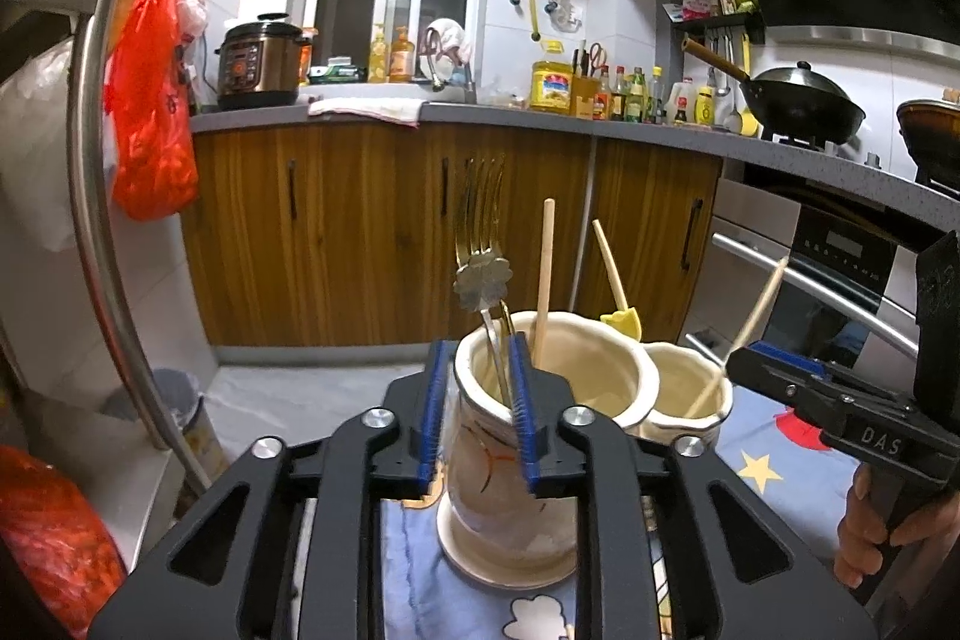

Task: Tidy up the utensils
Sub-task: 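Lower the fork and chopstick into the holder openings and open both grippers, then move both open grippers back down over the remaining cutlery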

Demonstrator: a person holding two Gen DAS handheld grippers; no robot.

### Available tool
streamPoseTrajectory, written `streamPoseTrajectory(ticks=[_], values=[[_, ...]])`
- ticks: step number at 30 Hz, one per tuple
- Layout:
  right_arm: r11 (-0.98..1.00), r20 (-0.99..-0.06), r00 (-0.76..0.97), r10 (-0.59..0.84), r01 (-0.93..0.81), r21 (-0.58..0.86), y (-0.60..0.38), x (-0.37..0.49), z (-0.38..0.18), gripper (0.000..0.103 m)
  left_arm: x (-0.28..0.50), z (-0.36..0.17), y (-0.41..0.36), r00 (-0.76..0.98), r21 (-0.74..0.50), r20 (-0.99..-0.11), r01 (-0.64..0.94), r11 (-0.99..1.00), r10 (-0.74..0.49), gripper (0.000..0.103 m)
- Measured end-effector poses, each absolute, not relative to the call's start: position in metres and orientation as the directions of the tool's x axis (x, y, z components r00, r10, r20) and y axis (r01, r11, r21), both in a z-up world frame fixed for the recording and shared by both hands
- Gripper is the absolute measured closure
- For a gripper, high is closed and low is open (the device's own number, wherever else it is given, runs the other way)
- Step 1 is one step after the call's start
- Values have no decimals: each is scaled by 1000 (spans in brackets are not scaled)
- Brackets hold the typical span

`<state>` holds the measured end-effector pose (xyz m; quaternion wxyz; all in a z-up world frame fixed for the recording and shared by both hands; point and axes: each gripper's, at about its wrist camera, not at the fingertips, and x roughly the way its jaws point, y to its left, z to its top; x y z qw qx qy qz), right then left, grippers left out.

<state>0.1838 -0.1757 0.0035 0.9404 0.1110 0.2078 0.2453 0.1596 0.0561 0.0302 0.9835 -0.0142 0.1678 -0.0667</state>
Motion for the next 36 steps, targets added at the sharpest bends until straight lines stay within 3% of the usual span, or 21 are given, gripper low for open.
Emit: streamPoseTrajectory(ticks=[4,9,14,27,30,32,36], values=[[866,-345,801,490,-401,299,-186,174,11,48,153,33,56,932,-49,-340,114,992,-124,40],[879,-390,790,472,-386,282,-201,154,14,33,135,41,49,922,-30,-369,114,993,-117,24],[900,-464,771,436,-369,233,-213,130,5,20,115,44,44,900,-11,-425,104,995,-99,16],[927,-664,658,355,-339,160,-214,106,-55,19,88,-34,34,728,-51,-675,116,992,-120,14],[925,-698,627,346,-352,143,-206,102,-69,24,84,-48,26,693,-20,-711,143,989,-115,15],[922,-720,604,342,-363,133,-201,98,-77,30,79,-56,19,678,11,-727,167,986,-107,19],[920,-753,568,332,-373,124,-191,95,-84,47,77,-63,14,641,10,-758,197,980,-121,40]])
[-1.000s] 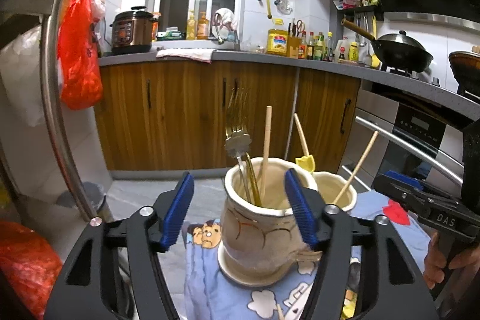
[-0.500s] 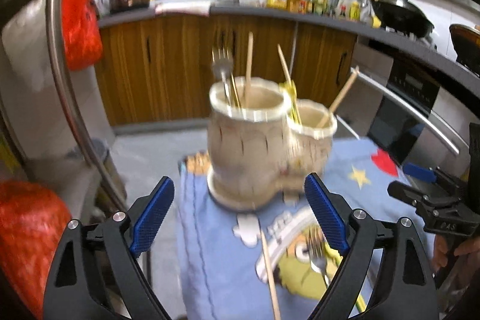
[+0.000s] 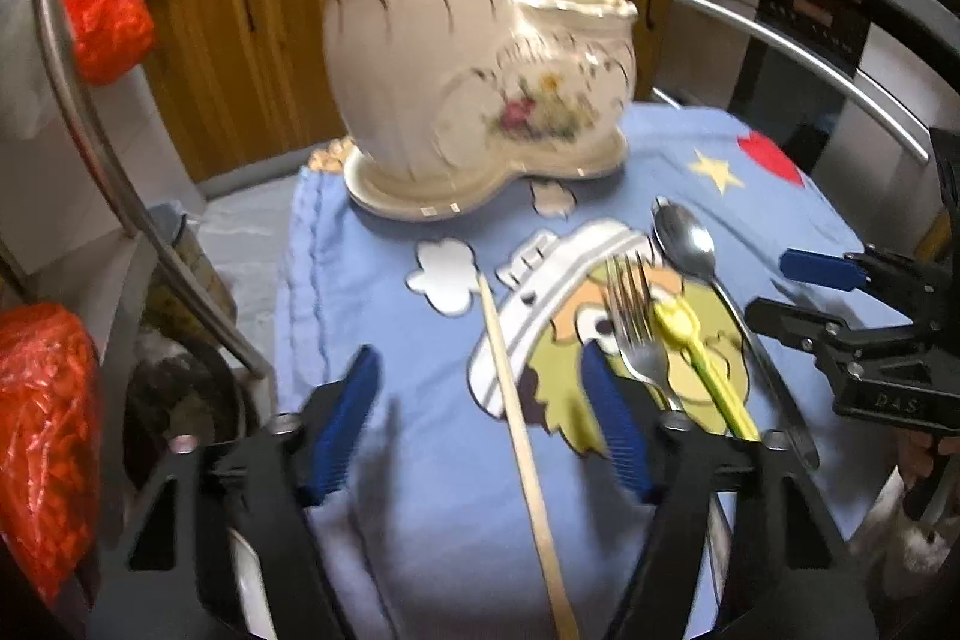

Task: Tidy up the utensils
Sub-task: 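Move both open grippers back down over the remaining cutlery, then grasp a steel spoon with the right gripper while the left gripper grasps a chopstick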

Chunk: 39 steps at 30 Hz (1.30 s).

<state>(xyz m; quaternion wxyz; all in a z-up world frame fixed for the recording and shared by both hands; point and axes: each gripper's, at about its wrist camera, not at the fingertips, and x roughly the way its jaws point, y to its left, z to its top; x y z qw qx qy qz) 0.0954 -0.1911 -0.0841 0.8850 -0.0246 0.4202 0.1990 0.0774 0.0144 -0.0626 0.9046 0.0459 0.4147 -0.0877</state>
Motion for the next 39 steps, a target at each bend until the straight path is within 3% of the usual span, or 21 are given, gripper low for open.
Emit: streamPoseTrajectory(ticks=[6,16,23,25,28,39], values=[[914,-791,518,326,-386,123,-179,93,-84,64,72,-76,7,582,7,-802,239,971,-137,61],[919,-815,500,292,-383,94,-172,94,-87,80,69,-83,3,561,30,-819,258,966,-124,80],[920,-806,533,258,-390,37,-156,106,-89,85,74,-83,0,577,51,-808,267,962,-117,83],[916,-800,538,264,-399,34,-154,107,-90,94,75,-84,-1,583,54,-804,271,961,-119,87],[916,-786,555,273,-401,35,-154,106,-90,96,78,-84,1,584,47,-802,271,961,-126,96],[923,-726,594,347,-355,151,-176,99,-78,97,79,-77,19,589,-74,-780,249,966,-211,97]])
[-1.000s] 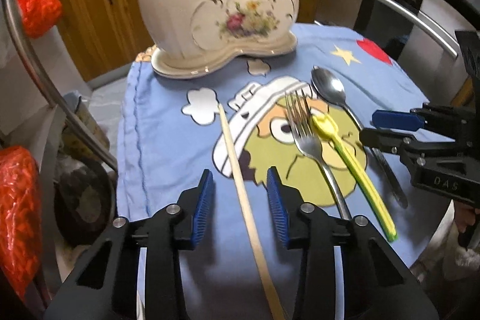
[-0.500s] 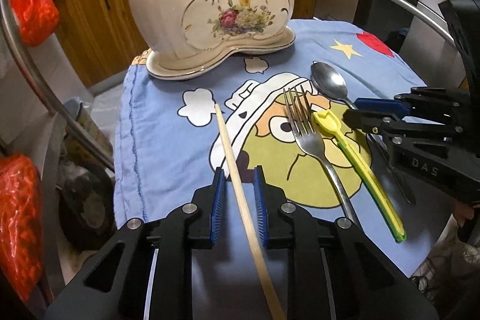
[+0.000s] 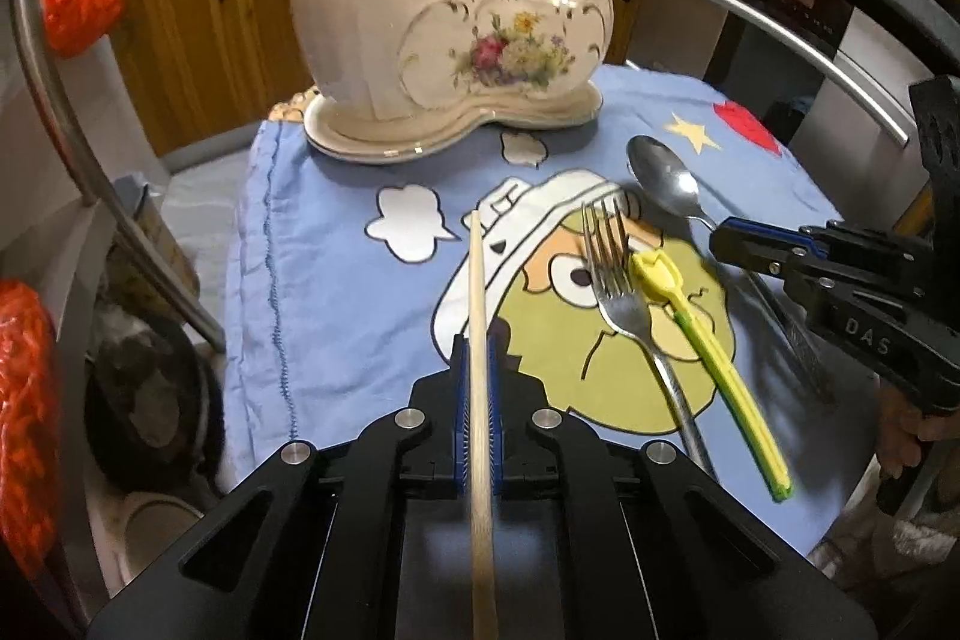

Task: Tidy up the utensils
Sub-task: 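Grasp a steel spoon with the right gripper while the left gripper grasps a chopstick, then lift the steel spoon and chopstick and carry both over the ceramic holder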

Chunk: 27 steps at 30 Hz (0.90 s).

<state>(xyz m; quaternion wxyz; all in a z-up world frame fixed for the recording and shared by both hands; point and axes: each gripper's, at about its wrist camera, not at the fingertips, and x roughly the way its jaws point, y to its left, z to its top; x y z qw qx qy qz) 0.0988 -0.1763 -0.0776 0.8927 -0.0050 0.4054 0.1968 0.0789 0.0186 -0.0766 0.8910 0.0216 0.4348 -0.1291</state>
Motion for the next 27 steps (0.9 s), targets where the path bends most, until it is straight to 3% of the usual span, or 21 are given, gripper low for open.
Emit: streamPoseTrajectory(ticks=[18,27], values=[[899,-527,731,433,-392,195,-187,87,-13,97,55,10,21,763,-90,-575,300,950,-295,97],[880,-413,777,475,-428,207,-177,111,27,97,83,80,46,867,-137,-387,283,949,-314,97]])
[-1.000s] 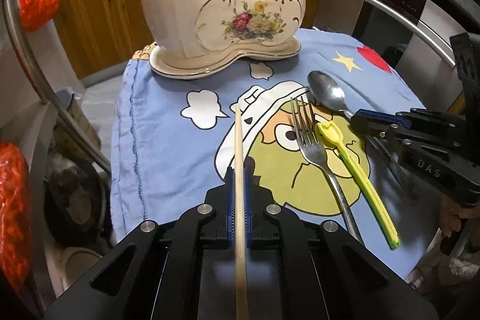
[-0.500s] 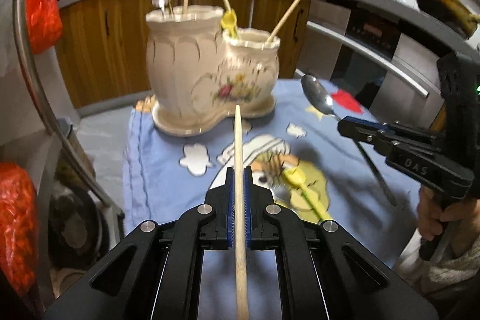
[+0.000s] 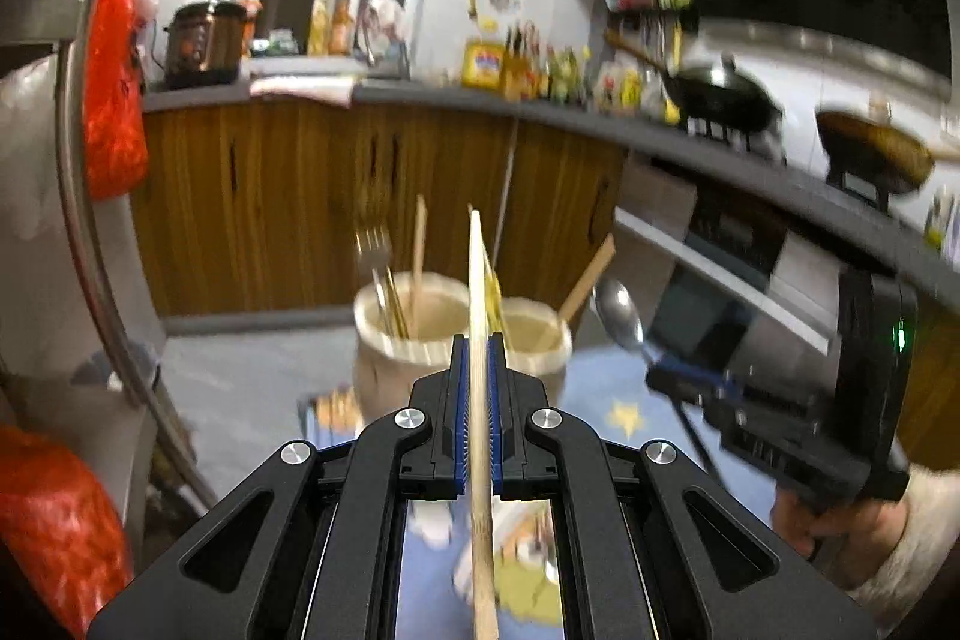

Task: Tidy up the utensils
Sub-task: 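Lift the steel spoon and chopstick and carry both over the ceramic holder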

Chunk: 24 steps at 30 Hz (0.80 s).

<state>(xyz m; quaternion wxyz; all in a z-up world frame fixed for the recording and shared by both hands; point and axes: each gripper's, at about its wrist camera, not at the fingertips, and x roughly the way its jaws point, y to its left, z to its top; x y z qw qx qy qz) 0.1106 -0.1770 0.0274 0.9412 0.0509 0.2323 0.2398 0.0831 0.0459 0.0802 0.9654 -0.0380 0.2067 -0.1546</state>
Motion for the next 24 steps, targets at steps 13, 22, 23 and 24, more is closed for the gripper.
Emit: streamPoseTrajectory(ticks=[13,22,23,24], values=[[812,-129,822,555,-502,297,-164,184,72,97,180,107,57,932,-247,-198,253,935,-305,97],[815,-116,847,519,-449,366,-160,232,50,97,212,85,48,972,-211,-136,162,964,-193,97],[820,-120,850,514,-445,360,-159,235,47,97,213,83,48,973,-205,-136,155,966,-185,97],[826,-123,853,507,-439,353,-157,237,44,97,214,80,47,976,-197,-130,148,969,-176,97]])
